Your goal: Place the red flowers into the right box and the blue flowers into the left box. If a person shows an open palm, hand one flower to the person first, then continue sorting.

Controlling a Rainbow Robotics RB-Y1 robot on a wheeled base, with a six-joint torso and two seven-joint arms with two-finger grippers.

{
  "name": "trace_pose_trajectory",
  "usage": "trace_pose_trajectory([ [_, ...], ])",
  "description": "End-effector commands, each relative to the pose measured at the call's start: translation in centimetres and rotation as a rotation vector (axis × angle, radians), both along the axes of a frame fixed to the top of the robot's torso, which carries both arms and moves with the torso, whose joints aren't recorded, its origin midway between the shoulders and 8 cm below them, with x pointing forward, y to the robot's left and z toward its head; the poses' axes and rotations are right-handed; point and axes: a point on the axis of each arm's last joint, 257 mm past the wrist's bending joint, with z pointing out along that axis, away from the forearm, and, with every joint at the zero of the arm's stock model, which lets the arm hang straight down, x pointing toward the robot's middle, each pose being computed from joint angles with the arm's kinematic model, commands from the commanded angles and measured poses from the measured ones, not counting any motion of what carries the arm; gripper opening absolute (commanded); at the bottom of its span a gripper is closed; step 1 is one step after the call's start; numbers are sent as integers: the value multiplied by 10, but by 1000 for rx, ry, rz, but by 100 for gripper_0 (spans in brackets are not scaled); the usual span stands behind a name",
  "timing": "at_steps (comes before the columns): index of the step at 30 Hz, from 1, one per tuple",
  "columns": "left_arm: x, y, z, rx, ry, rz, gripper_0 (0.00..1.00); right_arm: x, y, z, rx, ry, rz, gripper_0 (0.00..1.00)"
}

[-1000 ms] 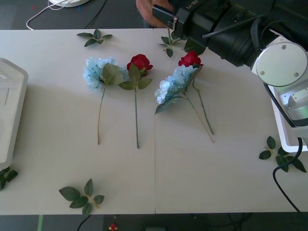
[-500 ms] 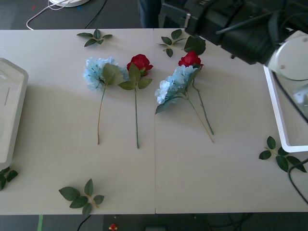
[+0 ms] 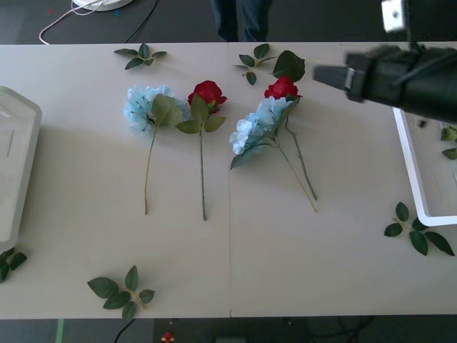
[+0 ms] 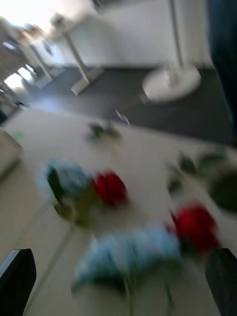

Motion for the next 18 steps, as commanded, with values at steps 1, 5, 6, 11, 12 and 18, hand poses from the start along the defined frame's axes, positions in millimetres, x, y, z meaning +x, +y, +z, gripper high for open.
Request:
trace_pose_trajectory([
  [1,8,13,-11,36,-26,17,1,1,-45,-22,-84,140,-133,100],
  [5,6,23,-26,33,-35,46,0,3,-67,-48,-132,245,-234,100],
  [6,7,26,-31,40,-41,46,0,4,-71,-56,-157,270,-259,100],
  [11,12,32,-45,52,-89,51,0,11,-70,-80,-228,309,-332,100],
  [12,12,32,-45,52,-89,51,0,11,-70,-80,-228,309,-332,100],
  [18,15,28,-46,49,-101,42,0,42,-48,-108,-258,312,-404,100],
])
